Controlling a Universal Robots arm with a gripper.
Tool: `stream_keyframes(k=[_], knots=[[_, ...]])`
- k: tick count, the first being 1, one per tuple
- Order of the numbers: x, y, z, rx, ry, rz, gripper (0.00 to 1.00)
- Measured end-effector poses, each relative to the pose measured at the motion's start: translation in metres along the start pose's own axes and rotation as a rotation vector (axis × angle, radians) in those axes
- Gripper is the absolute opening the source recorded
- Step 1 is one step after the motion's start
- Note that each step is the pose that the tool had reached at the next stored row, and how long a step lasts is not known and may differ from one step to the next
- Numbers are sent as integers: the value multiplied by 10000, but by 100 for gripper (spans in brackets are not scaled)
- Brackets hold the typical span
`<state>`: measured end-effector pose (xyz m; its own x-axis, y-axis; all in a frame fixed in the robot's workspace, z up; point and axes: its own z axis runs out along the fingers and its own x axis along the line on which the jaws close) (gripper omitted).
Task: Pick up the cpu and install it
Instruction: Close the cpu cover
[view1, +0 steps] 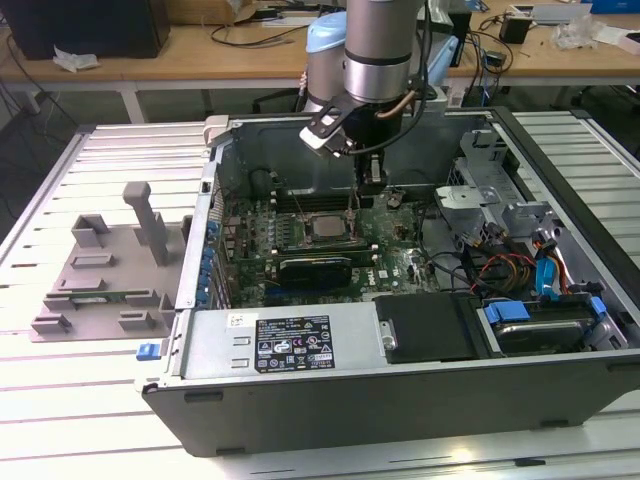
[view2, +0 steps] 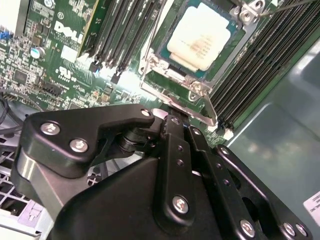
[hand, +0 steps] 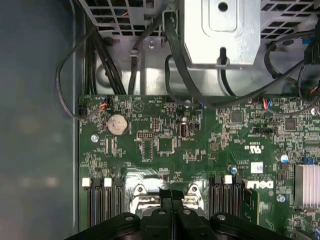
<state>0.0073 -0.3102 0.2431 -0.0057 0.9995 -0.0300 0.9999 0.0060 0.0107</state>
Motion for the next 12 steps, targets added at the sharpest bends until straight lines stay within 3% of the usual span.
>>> stream_keyframes(k=[7, 12], knots=[[2, -110, -1, 0, 0, -1, 11], [3, -121, 1, -1, 1, 0, 11]])
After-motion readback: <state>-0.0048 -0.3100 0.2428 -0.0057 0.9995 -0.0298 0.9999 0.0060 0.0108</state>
